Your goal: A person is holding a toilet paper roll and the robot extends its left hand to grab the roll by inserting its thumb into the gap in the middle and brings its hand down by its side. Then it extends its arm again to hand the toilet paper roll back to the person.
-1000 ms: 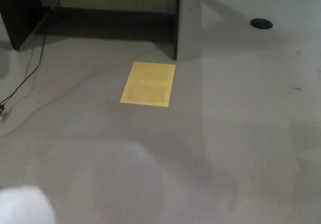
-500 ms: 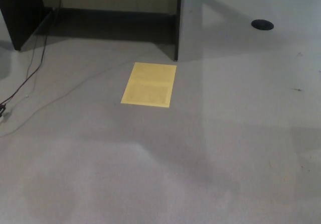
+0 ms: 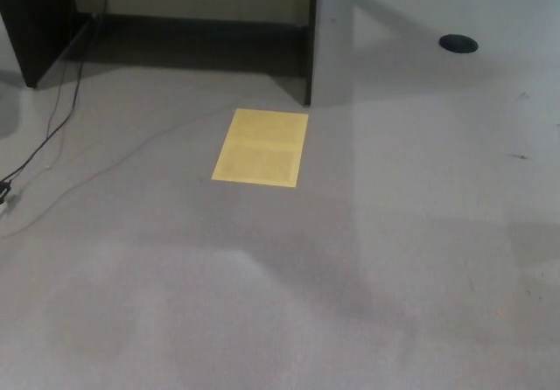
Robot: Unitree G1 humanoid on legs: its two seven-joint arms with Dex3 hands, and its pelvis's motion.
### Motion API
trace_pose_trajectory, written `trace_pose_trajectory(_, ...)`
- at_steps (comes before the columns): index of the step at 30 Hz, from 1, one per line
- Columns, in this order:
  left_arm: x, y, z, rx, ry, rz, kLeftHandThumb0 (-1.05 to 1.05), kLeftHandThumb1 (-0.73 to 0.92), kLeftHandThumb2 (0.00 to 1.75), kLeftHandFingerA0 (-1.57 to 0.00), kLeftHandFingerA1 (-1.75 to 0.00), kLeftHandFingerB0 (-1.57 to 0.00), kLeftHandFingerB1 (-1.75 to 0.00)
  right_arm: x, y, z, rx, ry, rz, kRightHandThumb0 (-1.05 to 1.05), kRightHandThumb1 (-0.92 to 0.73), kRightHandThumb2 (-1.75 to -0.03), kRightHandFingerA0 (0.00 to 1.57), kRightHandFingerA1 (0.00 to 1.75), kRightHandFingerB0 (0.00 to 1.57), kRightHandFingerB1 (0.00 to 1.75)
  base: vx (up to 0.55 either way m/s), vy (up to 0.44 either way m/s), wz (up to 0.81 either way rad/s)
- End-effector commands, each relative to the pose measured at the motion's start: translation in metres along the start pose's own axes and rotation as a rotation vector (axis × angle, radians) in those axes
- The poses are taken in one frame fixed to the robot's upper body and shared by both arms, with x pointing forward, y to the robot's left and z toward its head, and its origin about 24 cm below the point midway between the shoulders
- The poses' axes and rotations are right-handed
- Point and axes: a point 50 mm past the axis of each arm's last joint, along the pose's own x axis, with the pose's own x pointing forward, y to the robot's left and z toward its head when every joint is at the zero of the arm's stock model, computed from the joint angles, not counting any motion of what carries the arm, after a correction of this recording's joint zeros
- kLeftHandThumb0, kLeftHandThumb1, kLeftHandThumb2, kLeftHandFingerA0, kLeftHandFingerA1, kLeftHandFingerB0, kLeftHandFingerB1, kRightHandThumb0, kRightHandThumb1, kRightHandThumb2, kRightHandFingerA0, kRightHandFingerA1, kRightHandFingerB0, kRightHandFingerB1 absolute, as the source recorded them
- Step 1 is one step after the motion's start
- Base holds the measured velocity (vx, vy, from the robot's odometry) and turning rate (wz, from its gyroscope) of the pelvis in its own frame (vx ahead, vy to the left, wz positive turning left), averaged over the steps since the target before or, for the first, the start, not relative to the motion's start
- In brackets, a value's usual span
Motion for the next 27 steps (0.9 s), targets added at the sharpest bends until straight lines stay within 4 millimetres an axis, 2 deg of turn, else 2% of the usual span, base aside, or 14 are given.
trace_pose_trajectory(1,0.026,0.036,0.059,-0.083,-0.298,0.128,-0.14,0.79,0.76,-0.81,-1.57,-0.68,-1.35,-0.002,-0.001,-0.007,0.017,0.026,0.001,-0.39,-0.68,-0.62,0.75,0.82,0.36,0.33,0.00,0.000,0.00)
trace_pose_trajectory(4,0.036,0.047,0.098,-0.107,-0.423,0.132,-0.13,0.78,0.74,-0.84,-1.57,-0.67,-1.33,-0.002,-0.001,-0.008,0.019,0.029,0.004,-0.39,-0.68,-0.61,0.73,0.78,0.36,0.33,0.00,0.000,0.00)
trace_pose_trajectory(7,0.040,0.055,0.146,-0.125,-0.569,0.138,-0.05,0.78,0.75,-0.86,-1.47,-0.73,-1.20,-0.002,0.000,-0.006,0.009,0.022,0.003,-0.39,-0.68,-0.61,0.72,0.83,0.37,0.33,0.00,0.000,0.00)
trace_pose_trajectory(9,0.040,0.056,0.167,-0.135,-0.632,0.134,-0.03,0.76,0.76,-0.84,-1.46,-0.72,-1.20,-0.002,0.000,-0.006,0.008,0.019,0.004,-0.39,-0.67,-0.60,0.74,0.87,0.37,0.33,0.00,0.000,0.00)
trace_pose_trajectory(10,0.039,0.057,0.190,-0.124,-0.712,0.133,0.03,0.76,0.76,-0.81,-1.44,-0.70,-1.21,-0.002,0.001,-0.007,0.006,0.019,0.004,-0.39,-0.67,-0.60,0.75,0.87,0.36,0.33,0.00,0.000,0.00)
trace_pose_trajectory(12,0.040,0.057,0.219,-0.157,-0.789,0.109,0.04,0.76,0.77,-0.91,-1.39,-0.75,-1.18,-0.002,0.000,-0.006,0.007,0.017,0.000,-0.39,-0.67,-0.60,0.76,0.87,0.37,0.33,0.00,0.000,0.00)
trace_pose_trajectory(15,0.036,0.055,0.259,-0.141,-0.893,0.070,0.01,0.79,0.73,-0.82,-1.46,-0.70,-1.23,-0.002,-0.002,-0.005,0.015,0.014,-0.006,-0.38,-0.68,-0.60,0.76,0.84,0.36,0.33,0.00,0.000,0.00)
trace_pose_trajectory(16,0.031,0.052,0.286,-0.132,-0.966,0.054,-0.05,0.80,0.73,-0.80,-1.44,-0.70,-1.22,-0.001,-0.002,-0.005,0.017,0.016,-0.002,-0.41,-0.68,-0.60,0.79,0.87,0.37,0.32,0.00,0.000,0.00)
trace_pose_trajectory(19,0.025,0.051,0.308,-0.142,-1.028,0.030,-0.03,0.76,0.77,-0.74,-1.46,-0.68,-1.26,-0.001,-0.003,-0.003,0.020,0.018,-0.001,-0.39,-0.68,-0.62,0.75,0.84,0.37,0.33,0.00,0.000,0.00)
trace_pose_trajectory(20,0.019,0.046,0.336,-0.120,-1.081,0.010,-0.05,0.73,0.77,-0.78,-1.50,-0.72,-1.26,0.000,-0.003,-0.003,0.020,0.017,-0.001,-0.39,-0.68,-0.62,0.75,0.84,0.36,0.33,0.00,0.000,0.00)
trace_pose_trajectory(22,0.016,0.046,0.344,-0.109,-1.088,0.009,-0.05,0.73,0.77,-0.78,-1.50,-0.72,-1.26,0.000,-0.003,-0.002,0.020,0.016,-0.002,-0.39,-0.68,-0.62,0.75,0.84,0.36,0.33,0.00,0.000,0.00)
trace_pose_trajectory(23,0.012,0.042,0.359,-0.116,-1.133,0.000,-0.05,0.69,0.82,-0.86,-1.55,-0.74,-1.27,0.000,-0.003,-0.002,0.022,0.016,-0.002,-0.40,-0.68,-0.61,0.76,0.82,0.37,0.33,0.00,0.000,0.00)
trace_pose_trajectory(24,0.009,0.039,0.372,-0.132,-1.163,-0.022,-0.06,0.72,0.80,-0.86,-1.56,-0.72,-1.27,0.000,-0.004,-0.001,0.020,0.016,-0.003,-0.40,-0.68,-0.62,0.75,0.80,0.36,0.33,0.00,0.000,0.00)
trace_pose_trajectory(27,0.003,0.030,0.392,-0.184,-1.208,-0.086,-0.09,0.74,0.81,-0.86,-1.58,-0.70,-1.32,0.000,-0.006,0.000,0.024,0.014,-0.007,-0.40,-0.67,-0.62,0.77,0.82,0.36,0.33,0.00,0.000,0.00)
